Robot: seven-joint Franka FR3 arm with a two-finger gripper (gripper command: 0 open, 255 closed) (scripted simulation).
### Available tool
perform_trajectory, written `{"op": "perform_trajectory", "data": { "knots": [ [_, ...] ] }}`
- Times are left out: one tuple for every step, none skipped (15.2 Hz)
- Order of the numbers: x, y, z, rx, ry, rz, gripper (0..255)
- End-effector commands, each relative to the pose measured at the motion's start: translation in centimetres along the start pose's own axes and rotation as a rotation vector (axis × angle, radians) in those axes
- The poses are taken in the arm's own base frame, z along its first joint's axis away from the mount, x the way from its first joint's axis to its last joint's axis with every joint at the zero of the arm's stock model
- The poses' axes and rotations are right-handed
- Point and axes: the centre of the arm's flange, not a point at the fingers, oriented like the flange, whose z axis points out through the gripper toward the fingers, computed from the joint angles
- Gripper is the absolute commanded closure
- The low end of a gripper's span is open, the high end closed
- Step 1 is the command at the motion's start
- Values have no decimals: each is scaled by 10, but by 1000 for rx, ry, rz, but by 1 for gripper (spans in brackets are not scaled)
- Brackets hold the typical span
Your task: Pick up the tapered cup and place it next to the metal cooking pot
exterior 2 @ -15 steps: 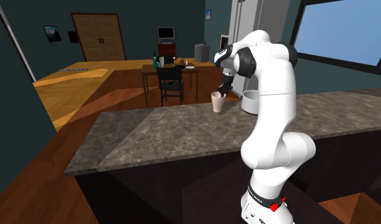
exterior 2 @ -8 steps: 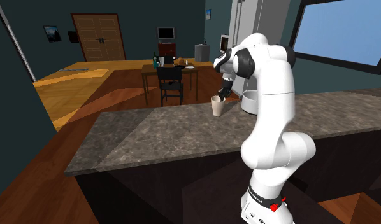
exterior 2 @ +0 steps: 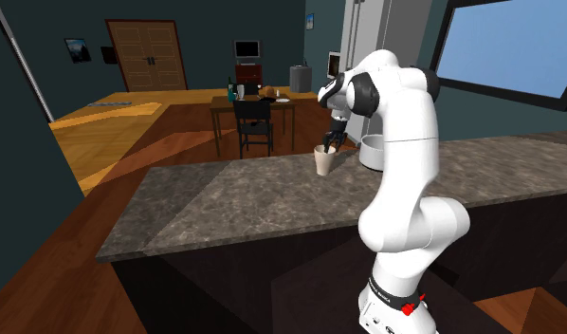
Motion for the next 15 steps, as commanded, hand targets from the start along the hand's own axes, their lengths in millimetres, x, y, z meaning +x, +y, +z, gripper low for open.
{"op": "perform_trajectory", "data": {
  "knots": [
    [0, 0, 0, 0, 0, 0, 0],
    [0, 0, 0, 0, 0, 0, 0],
    [0, 0, 0, 0, 0, 0, 0],
    [0, 0, 0, 0, 0, 0, 0],
    [0, 0, -13, 0, 0, 0, 0],
    [0, 0, -26, 0, 0, 0, 0],
    [0, 0, -40, 0, 0, 0, 0],
    [0, 0, -50, 0, 0, 0, 0],
    [0, 0, -50, 0, 0, 0, 0],
    [0, 0, -50, 0, 0, 0, 0],
    [0, 0, -50, 0, 0, 0, 0],
    [0, 0, -50, 0, 0, 0, 0],
    [0, 0, -50, 0, 0, 0, 0],
    [0, 0, -50, 0, 0, 0, 0],
    [0, 0, -50, 0, 0, 0, 0]
  ]
}}
